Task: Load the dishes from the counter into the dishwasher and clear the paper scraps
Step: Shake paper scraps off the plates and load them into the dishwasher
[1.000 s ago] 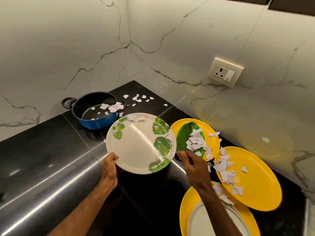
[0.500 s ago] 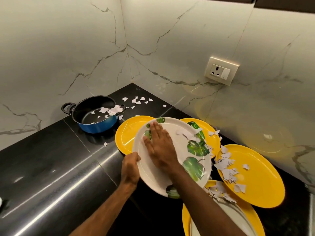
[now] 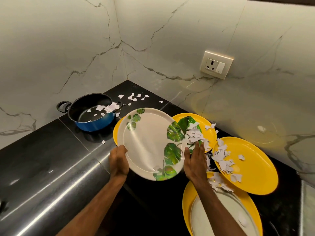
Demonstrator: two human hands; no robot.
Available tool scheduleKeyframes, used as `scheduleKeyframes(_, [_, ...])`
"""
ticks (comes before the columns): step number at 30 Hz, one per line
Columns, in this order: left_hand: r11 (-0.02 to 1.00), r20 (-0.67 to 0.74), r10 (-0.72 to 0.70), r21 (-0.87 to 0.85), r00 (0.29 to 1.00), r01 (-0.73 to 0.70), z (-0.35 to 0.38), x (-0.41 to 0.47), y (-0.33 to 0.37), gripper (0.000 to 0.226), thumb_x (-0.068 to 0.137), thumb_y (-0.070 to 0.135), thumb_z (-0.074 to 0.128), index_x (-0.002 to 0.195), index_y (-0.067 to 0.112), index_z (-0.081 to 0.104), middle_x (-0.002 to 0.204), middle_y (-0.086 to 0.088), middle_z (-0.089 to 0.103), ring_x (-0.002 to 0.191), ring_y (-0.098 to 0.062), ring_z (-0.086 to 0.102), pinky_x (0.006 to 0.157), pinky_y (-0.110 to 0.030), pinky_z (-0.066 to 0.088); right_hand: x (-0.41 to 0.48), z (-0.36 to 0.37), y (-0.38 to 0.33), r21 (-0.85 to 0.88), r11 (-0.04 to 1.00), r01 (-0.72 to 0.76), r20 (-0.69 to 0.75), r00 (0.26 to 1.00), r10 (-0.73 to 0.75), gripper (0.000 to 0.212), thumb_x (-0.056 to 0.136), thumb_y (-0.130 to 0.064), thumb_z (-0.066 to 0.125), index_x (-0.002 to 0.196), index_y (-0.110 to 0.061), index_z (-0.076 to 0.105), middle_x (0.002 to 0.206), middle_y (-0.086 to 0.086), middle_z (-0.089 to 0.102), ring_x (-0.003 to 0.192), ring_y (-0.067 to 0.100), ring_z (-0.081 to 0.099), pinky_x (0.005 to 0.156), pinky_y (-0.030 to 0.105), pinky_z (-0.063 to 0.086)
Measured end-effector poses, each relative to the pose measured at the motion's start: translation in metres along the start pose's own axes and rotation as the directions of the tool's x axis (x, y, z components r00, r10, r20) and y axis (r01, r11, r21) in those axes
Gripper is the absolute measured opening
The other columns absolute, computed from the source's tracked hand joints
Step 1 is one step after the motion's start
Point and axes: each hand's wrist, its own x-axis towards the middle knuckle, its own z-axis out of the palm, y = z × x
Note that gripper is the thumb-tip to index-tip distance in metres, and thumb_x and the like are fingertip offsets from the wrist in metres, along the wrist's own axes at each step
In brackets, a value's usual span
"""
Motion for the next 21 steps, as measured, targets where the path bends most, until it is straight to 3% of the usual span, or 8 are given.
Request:
scheduleKeyframes(4, [1.000, 0.015, -0.004, 0.024, 1.000, 0.004, 0.008, -0.001, 0.001, 0.024, 0.079, 0.030, 0.047, 0.070, 0.010, 0.056, 0.077, 0.000, 0.055, 0.072, -0.017, 0.047, 0.061, -0.032, 0.036, -0.024, -0.011, -0.029, 0.135, 0.972, 0.191, -0.063, 0.981, -0.184, 0.071, 0.105, -0.066, 0.024, 0.165, -0.031, 0.010, 0.173, -0.010, 0.005, 0.158, 0.007, 0.001, 0.129, 0.039, 0.007])
scheduleKeyframes(7, [1.000, 0.040, -0.005, -0.022, 0.999, 0.006, 0.015, -0.006, 0.005, 0.025, 0.070, 0.032, 0.044, 0.068, 0.011, 0.056, 0.075, 0.000, 0.054, 0.070, -0.015, 0.046, 0.059, -0.031, 0.038, -0.047, -0.012, -0.056, 0.126, 0.928, 0.351, 0.178, 0.912, -0.369, 0.065, 0.107, -0.065, 0.020, 0.163, -0.040, -0.002, 0.170, -0.022, -0.008, 0.154, -0.004, -0.010, 0.127, 0.031, 0.000])
scheduleKeyframes(9, [0.999, 0.062, 0.019, -0.038, 0.998, -0.017, 0.015, -0.008, 0.012, 0.026, 0.069, 0.031, 0.042, 0.067, 0.008, 0.054, 0.072, 0.000, 0.052, 0.065, -0.010, 0.044, 0.052, -0.018, 0.037, -0.054, -0.009, -0.057, 0.000, 0.897, 0.442, 0.270, 0.864, -0.426, 0.066, 0.106, -0.065, 0.017, 0.163, -0.040, -0.006, 0.169, -0.021, -0.015, 0.152, -0.006, -0.018, 0.126, 0.029, -0.005])
scheduleKeyframes(11, [0.998, 0.094, 0.058, -0.043, 0.994, -0.054, 0.011, -0.006, 0.016, 0.025, 0.068, 0.030, 0.043, 0.065, 0.007, 0.051, 0.068, -0.001, 0.049, 0.062, -0.010, 0.042, 0.046, -0.014, 0.034, -0.051, -0.006, -0.046, -0.057, 0.908, 0.416, 0.251, 0.886, -0.390, 0.066, 0.106, -0.066, 0.015, 0.163, -0.040, -0.007, 0.169, -0.019, -0.015, 0.153, -0.003, -0.017, 0.127, 0.032, -0.007])
scheduleKeyframes(14, [0.998, 0.125, 0.057, -0.026, 0.990, -0.055, -0.001, 0.000, 0.018, 0.023, 0.071, 0.028, 0.046, 0.064, 0.006, 0.050, 0.066, -0.002, 0.049, 0.061, -0.013, 0.043, 0.052, -0.025, 0.034, -0.046, -0.005, -0.018, -0.242, 0.946, 0.217, 0.179, 0.968, -0.177, 0.076, 0.101, -0.073, 0.009, 0.163, -0.033, -0.009, 0.170, -0.012, -0.016, 0.158, 0.014, -0.016, 0.128, 0.043, -0.009])
scheduleKeyframes(16, [0.998, 0.166, 0.061, 0.016, 0.984, -0.065, -0.006, 0.003, 0.014, 0.026, 0.076, 0.027, 0.047, 0.066, 0.004, 0.053, 0.067, -0.002, 0.051, 0.061, -0.012, 0.044, 0.053, -0.026, 0.034, -0.046, -0.008, -0.002, -0.383, 0.915, 0.129, 0.113, 0.989, -0.092, 0.084, 0.098, -0.077, 0.007, 0.165, -0.028, -0.007, 0.171, -0.005, -0.013, 0.159, 0.020, -0.013, 0.127, 0.043, -0.011])
scheduleKeyframes(19, [0.997, 0.216, 0.053, 0.040, 0.975, -0.063, -0.013, 0.014, 0.004, 0.032, 0.072, 0.032, 0.045, 0.064, 0.002, 0.053, 0.069, -0.008, 0.054, 0.068, -0.024, 0.047, 0.059, -0.034, 0.035, -0.056, -0.014, -0.002, -0.334, 0.925, 0.181, 0.055, 0.983, -0.173, 0.088, 0.095, -0.078, 0.004, 0.165, -0.025, -0.007, 0.172, -0.004, -0.012, 0.159, 0.016, -0.011, 0.128, 0.042, -0.007])
scheduleKeyframes(21, [0.996, 0.276, 0.053, 0.054, 0.960, -0.071, -0.019, 0.023, 0.002, 0.035, 0.073, 0.033, 0.044, 0.065, 0.000, 0.054, 0.072, -0.011, 0.056, 0.076, -0.034, 0.048, 0.064, -0.040, 0.036, -0.066, -0.014, -0.011, -0.260, 0.934, 0.245, 0.078, 0.969, -0.232, 0.081, 0.100, -0.074, 0.013, 0.165, -0.029, -0.006, 0.172, -0.007, -0.013, 0.158, 0.011, -0.013, 0.129, 0.041, -0.002])
